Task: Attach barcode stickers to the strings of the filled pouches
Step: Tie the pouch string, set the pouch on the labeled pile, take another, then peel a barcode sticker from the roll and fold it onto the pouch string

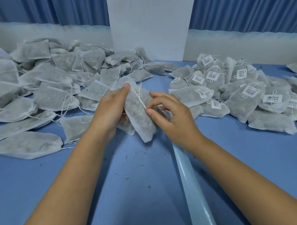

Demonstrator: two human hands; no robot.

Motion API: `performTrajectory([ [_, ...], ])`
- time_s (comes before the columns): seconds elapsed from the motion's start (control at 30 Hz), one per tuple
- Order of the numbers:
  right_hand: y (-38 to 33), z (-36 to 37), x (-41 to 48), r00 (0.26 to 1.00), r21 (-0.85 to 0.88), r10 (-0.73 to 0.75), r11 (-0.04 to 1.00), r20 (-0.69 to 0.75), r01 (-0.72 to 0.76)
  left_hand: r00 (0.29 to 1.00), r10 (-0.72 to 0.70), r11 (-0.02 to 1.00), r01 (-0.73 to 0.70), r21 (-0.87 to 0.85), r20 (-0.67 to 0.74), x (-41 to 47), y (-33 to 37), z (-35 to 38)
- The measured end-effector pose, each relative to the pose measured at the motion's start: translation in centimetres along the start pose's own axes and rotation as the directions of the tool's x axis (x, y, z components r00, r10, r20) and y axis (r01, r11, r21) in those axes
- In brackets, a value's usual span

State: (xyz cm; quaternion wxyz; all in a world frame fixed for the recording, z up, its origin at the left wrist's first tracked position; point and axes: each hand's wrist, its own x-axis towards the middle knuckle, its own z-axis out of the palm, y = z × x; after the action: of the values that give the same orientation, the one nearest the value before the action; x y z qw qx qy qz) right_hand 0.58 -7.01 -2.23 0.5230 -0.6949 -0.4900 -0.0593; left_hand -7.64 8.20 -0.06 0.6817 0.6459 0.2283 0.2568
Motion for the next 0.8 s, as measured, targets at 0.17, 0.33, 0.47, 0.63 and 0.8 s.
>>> performTrajectory([
  [0.17,0.0,0.0,0.1,1.0,0.019,-0.017,1.0,-0.002,0.017,0.996,0.012,0.996,-0.004,-0.085,0.087,-0.4,0.4,0.2],
  [0.33,0.2,-0.1,0.2,0.999,0.012,-0.045,0.999,-0.01,0.046,0.986,0.019,0.998,-0.028,0.05,0.167,-0.4,0.1,0.2],
  [0.47,0.6,-0.1,0.2,1.0,-0.019,-0.013,1.0,-0.016,0.013,0.989,0.003,0.998,-0.012,0.063,0.151,-0.2,-0.3,-0.1],
  [0.63,1.6,-1.8,1.3,0.952,-0.009,0.281,0.959,-0.12,-0.284,0.99,-0.085,0.995,0.078,0.066,0.114,0.4,-0.5,-0.9],
  [0.8,2.6,-3.2,1.5,0.801,-0.316,0.59,0.782,0.099,-0.537,0.963,-0.226,0.971,0.234,-0.041,0.146,1.3,-0.7,-1.9],
])
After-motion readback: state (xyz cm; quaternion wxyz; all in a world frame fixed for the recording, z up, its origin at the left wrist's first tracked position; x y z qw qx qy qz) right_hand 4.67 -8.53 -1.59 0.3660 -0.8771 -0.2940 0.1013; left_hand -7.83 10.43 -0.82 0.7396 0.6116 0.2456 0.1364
